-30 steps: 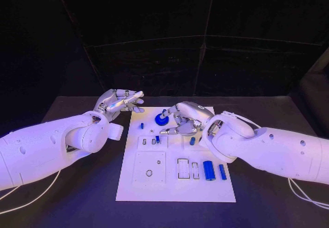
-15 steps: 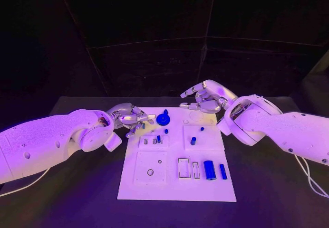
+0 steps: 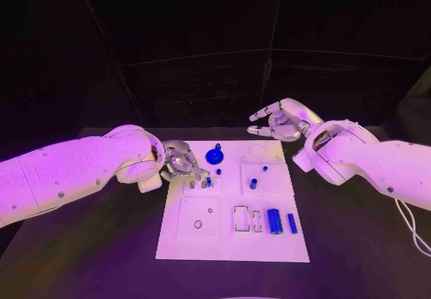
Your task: Assemble the parts on the task board
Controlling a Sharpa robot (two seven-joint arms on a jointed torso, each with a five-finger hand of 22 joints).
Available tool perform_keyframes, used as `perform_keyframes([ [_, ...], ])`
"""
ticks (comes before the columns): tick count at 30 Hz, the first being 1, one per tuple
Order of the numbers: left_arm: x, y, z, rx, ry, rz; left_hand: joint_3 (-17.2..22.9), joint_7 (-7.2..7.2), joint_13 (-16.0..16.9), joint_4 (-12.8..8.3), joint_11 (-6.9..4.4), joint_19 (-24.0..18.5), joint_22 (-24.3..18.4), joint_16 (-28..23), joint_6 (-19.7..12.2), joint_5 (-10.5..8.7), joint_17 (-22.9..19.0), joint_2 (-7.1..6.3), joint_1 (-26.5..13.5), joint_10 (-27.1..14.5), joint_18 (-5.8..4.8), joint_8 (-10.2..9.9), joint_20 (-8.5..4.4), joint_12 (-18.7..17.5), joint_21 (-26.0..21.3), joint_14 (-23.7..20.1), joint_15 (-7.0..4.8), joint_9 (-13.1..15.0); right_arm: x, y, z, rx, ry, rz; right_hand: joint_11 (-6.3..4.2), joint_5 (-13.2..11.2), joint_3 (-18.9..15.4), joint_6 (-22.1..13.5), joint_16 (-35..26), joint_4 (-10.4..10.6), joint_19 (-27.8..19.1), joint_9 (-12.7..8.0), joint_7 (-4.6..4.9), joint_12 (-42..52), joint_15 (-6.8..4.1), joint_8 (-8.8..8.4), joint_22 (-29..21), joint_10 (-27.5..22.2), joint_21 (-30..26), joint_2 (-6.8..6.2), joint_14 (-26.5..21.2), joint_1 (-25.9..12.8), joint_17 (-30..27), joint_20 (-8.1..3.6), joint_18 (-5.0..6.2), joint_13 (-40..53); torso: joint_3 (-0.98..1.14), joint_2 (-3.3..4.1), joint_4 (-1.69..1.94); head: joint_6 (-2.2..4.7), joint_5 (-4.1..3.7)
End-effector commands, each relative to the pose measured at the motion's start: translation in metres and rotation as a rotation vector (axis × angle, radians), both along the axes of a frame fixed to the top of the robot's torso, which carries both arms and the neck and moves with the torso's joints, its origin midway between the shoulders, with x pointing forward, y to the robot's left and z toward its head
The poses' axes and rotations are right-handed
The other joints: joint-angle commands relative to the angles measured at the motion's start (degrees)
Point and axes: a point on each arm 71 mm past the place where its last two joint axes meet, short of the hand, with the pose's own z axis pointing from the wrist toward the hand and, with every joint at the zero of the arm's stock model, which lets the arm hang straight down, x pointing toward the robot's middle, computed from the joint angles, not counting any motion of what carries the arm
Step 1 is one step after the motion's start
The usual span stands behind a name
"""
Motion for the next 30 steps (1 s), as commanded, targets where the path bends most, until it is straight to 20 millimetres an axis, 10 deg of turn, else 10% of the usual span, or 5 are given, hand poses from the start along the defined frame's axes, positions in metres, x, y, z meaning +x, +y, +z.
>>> perform_keyframes([
  [1,0.002,0.000,-0.001,0.110,-0.008,0.010,-1.0,-0.19,3.4,0.3,-0.34,1.3,1.8,0.2,-0.7,0.13,15.1,-0.17,-0.8,1.7,-1.20,2.7,0.22,3.0,1.3,5.8,-0.49,2.2,0.002,0.001,0.001,0.004,0.005,-0.003,-0.12,0.3,-0.4,0.6,-0.2,0.0,-0.4,0.1,-0.03,-0.2,-0.03,0.34,-0.1,-0.2,-0.2,0.07,3.5,0.3,3.4,-0.22,0.02,0.0,0.05,-0.27,-0.10,-0.16,0.09],
  [11,0.006,-0.015,0.000,0.156,-0.036,0.022,-4.4,-0.85,8.0,2.2,-0.91,1.5,4.7,0.2,-3.2,0.11,15.1,0.18,-2.6,3.7,-1.60,8.2,-0.14,6.9,3.4,5.8,-0.95,7.7,0.005,0.000,-0.001,-0.010,0.012,-0.008,-0.12,0.3,-0.4,0.6,-0.2,0.0,-0.4,0.1,-0.03,-0.2,-0.03,0.34,-0.1,-0.2,-0.2,0.07,3.5,0.3,3.4,-0.22,0.02,0.0,0.02,-0.24,-0.03,-0.18,0.04],
  [30,0.014,-0.032,-0.007,0.274,-0.045,-0.016,-5.8,-1.04,8.8,2.9,-1.09,1.7,5.7,0.2,-3.8,0.09,15.1,0.28,-3.0,4.2,-1.77,9.5,-0.27,7.5,4.1,5.8,-1.09,9.1,0.007,0.005,-0.001,-0.060,-0.024,0.005,-0.15,0.5,-0.4,0.6,-0.3,-0.1,-0.4,0.1,-0.06,-0.4,-0.06,0.41,-0.1,-0.3,-0.3,0.20,3.4,0.5,3.3,-0.26,0.04,-0.2,-0.09,-0.23,-0.10,-0.74,-0.12],
])
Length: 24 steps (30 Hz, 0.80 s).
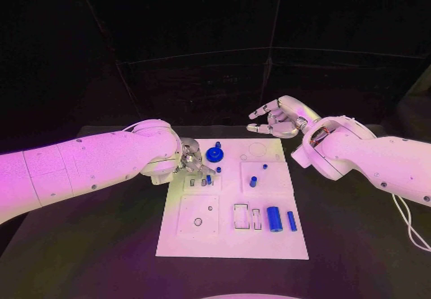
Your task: Assemble the parts on the task board
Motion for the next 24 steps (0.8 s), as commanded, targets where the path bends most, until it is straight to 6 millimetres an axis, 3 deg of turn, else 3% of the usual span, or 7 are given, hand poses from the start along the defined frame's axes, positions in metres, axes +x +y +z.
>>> perform_keyframes([
  [1,0.001,0.000,0.000,0.041,0.000,-0.004,-0.3,0.14,0.1,0.0,-0.08,1.7,0.1,0.2,-0.4,0.09,15.1,0.13,-0.5,0.5,-0.91,0.2,-0.27,0.2,0.1,6.1,-0.50,0.1,0.000,0.002,0.002,-0.025,-0.022,0.013,-0.15,0.2,-0.3,0.4,-0.3,0.1,-0.2,0.1,0.14,-0.4,-0.06,0.19,-0.1,-0.3,-0.3,0.20,3.4,0.5,3.3,-0.06,0.04,-0.1,-0.06,-0.03,-0.03,-0.10,-0.10],
  [6,0.002,-0.004,0.000,0.044,0.003,-0.013,-0.2,0.09,0.2,-0.3,-0.13,1.6,0.2,0.2,-0.6,0.11,15.1,0.56,0.1,0.6,-0.92,0.5,-0.31,0.3,0.2,6.1,-0.54,0.4,0.000,0.004,0.002,-0.028,-0.026,0.018,-0.15,0.2,-0.3,0.4,-0.3,0.1,-0.2,0.1,0.14,-0.4,-0.06,0.19,-0.1,-0.3,-0.3,0.20,3.4,0.5,3.3,-0.06,0.04,-0.1,0.02,-0.01,-0.02,-0.21,0.06],
  [24,0.003,-0.014,-0.001,0.043,0.006,-0.037,0.0,0.04,0.4,-1.1,-0.21,1.6,0.4,0.2,-1.0,0.11,15.1,1.10,1.4,0.7,-0.93,1.2,-0.36,0.5,0.3,6.1,-0.59,1.3,0.003,0.007,0.001,-0.033,-0.025,0.017,-0.18,0.4,-0.3,0.4,-0.4,0.0,-0.3,0.1,0.12,-0.5,-0.08,0.24,-0.2,-0.3,-0.3,0.33,3.4,0.7,3.2,-0.09,0.06,-0.2,-0.05,-0.01,-0.02,-0.55,0.19],
])
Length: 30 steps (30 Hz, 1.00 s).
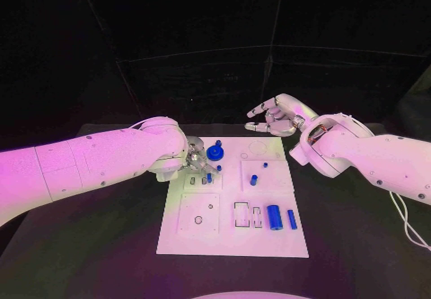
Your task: Assemble the parts on the task board
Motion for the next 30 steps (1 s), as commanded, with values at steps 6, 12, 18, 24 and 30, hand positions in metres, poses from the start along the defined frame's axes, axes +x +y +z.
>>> perform_keyframes([
  [6,0.0009,-0.0031,0.0004,0.015,0.005,-0.016,0.3,-0.09,0.1,-1.3,-0.01,1.5,0.4,0.2,-0.8,0.12,15.1,0.42,1.4,0.5,-0.95,0.6,-0.38,0.2,0.4,5.9,-0.42,0.6,0.0011,0.0015,0.0012,-0.009,-0.006,0.005,-0.19,0.4,-0.3,0.4,-0.4,0.0,-0.3,0.1,0.12,-0.3,-0.09,0.25,-0.2,-0.3,-0.4,0.16,3.4,0.5,3.2,-0.10,0.07,-0.1,-0.02,0.01,0.01,-0.14,0.01],
  [12,0.0020,-0.0034,-0.0001,0.020,0.010,-0.019,0.6,-0.09,0.2,-1.9,-0.01,1.5,0.5,0.2,-1.0,0.12,15.1,0.61,2.1,0.5,-0.95,0.7,-0.38,0.2,0.4,5.9,-0.42,0.9,0.0013,0.0021,0.0010,-0.009,-0.005,0.006,-0.19,0.4,-0.3,0.4,-0.4,0.0,-0.3,0.1,0.12,-0.3,-0.09,0.25,-0.2,-0.3,-0.4,0.16,3.4,0.5,3.2,-0.10,0.07,-0.1,-0.01,-0.01,0.03,-0.29,-0.07],
  [18,0.0030,-0.0049,-0.0010,0.024,0.017,-0.026,0.7,-0.10,0.4,-2.2,-0.01,1.5,0.5,0.2,-1.0,0.12,15.1,0.60,2.4,0.6,-0.95,0.8,-0.38,0.3,0.4,5.9,-0.42,1.1,0.0015,0.0030,0.0009,-0.010,-0.004,0.009,-0.19,0.5,-0.3,0.4,-0.4,0.0,-0.3,0.1,0.12,-0.3,-0.10,0.25,-0.2,-0.3,-0.4,0.24,3.4,0.6,3.2,-0.11,0.08,-0.1,0.01,-0.02,0.02,-0.40,0.01],
  [24,0.0030,-0.0056,-0.0016,0.026,0.021,-0.031,0.7,-0.11,0.4,-2.5,-0.02,1.4,0.4,0.2,-1.1,0.11,15.1,0.54,2.6,0.6,-0.94,0.9,-0.38,0.4,0.4,5.9,-0.43,1.2,0.0017,0.0035,0.0007,-0.011,-0.003,0.012,-0.19,0.5,-0.3,0.4,-0.4,0.0,-0.3,0.1,0.12,-0.3,-0.10,0.25,-0.2,-0.3,-0.4,0.24,3.4,0.6,3.2,-0.11,0.08,-0.1,0.00,-0.02,0.03,-0.48,0.03],
  [30,0.0028,-0.0043,-0.0020,0.028,0.027,-0.035,0.8,-0.11,0.4,-2.6,-0.03,1.4,0.5,0.2,-1.1,0.12,15.1,0.52,2.7,0.6,-0.94,0.9,-0.39,0.3,0.4,5.9,-0.43,1.2,0.0020,0.0033,0.0006,-0.012,-0.003,0.014,-0.19,0.5,-0.4,0.4,-0.5,0.0,-0.4,0.1,0.12,-0.4,-0.11,0.25,-0.3,-0.4,-0.5,0.27,3.4,0.6,3.1,-0.12,0.11,-0.2,-0.02,-0.01,0.04,-0.61,0.35],
])
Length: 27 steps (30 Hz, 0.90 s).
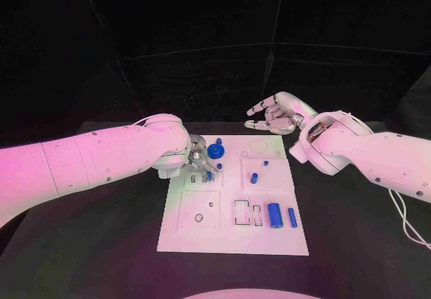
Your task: Assemble the parts on the task board
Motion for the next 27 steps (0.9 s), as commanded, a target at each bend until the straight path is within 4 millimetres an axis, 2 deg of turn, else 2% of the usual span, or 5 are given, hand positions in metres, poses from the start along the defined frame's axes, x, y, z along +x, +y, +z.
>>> perform_keyframes([
  [1,-0.0004,0.0002,0.0001,0.008,0.009,-0.018,0.1,0.02,0.0,-0.3,0.18,1.4,0.4,0.2,-0.4,0.12,15.1,0.03,0.7,0.4,-0.94,0.3,-0.39,0.3,0.2,5.9,-0.43,0.1,0.0000,0.0011,0.0014,-0.004,-0.004,0.012,-0.19,0.3,-0.4,0.4,-0.2,0.0,-0.4,0.1,0.12,-0.4,-0.11,0.25,0.0,-0.4,-0.2,0.04,3.4,0.4,3.1,-0.12,0.10,-0.1,0.00,0.00,0.04,-0.13,0.15],
  [14,-0.0014,-0.0015,0.0001,0.003,0.011,-0.030,0.2,-0.01,0.1,-1.0,0.16,1.4,0.4,0.2,-0.4,0.11,15.1,-0.05,1.2,0.5,-0.92,0.4,-0.40,0.4,0.1,5.9,-0.44,0.3,0.0009,0.0016,0.0011,-0.005,-0.004,0.014,-0.19,0.3,-0.4,0.4,-0.2,0.0,-0.4,0.1,0.12,-0.4,-0.11,0.25,0.0,-0.4,-0.2,0.04,3.4,0.4,3.1,-0.12,0.10,-0.1,0.01,0.00,0.00,-0.41,0.16],
  [23,-0.0020,-0.0022,0.0000,-0.001,0.016,-0.042,1.3,-0.17,0.2,-2.8,0.01,1.3,0.2,0.2,-0.5,0.12,15.1,0.48,3.0,0.6,-0.85,0.5,-0.48,0.3,-0.1,5.9,-0.57,0.7,0.0016,0.0016,0.0008,-0.006,-0.003,0.013,-0.19,0.3,-0.4,0.3,-0.3,0.0,-0.4,0.1,0.12,-0.4,-0.11,0.26,-0.1,-0.4,-0.2,0.13,3.4,0.4,3.0,-0.13,0.11,-0.1,0.02,-0.01,0.05,-0.51,0.19],
  [27,-0.0028,-0.0031,0.0000,-0.003,0.017,-0.049,1.3,-0.12,0.3,-2.9,0.02,1.3,0.2,0.2,-0.5,0.11,15.1,0.37,2.9,0.6,-0.87,0.5,-0.49,0.4,0.0,5.9,-0.57,0.7,0.0019,0.0018,0.0007,-0.007,-0.003,0.013,-0.19,0.3,-0.4,0.3,-0.3,0.0,-0.4,0.1,0.12,-0.4,-0.11,0.26,-0.1,-0.3,-0.2,0.13,3.4,0.4,3.0,-0.13,0.11,-0.1,0.01,0.01,0.02,-0.56,0.22],
])
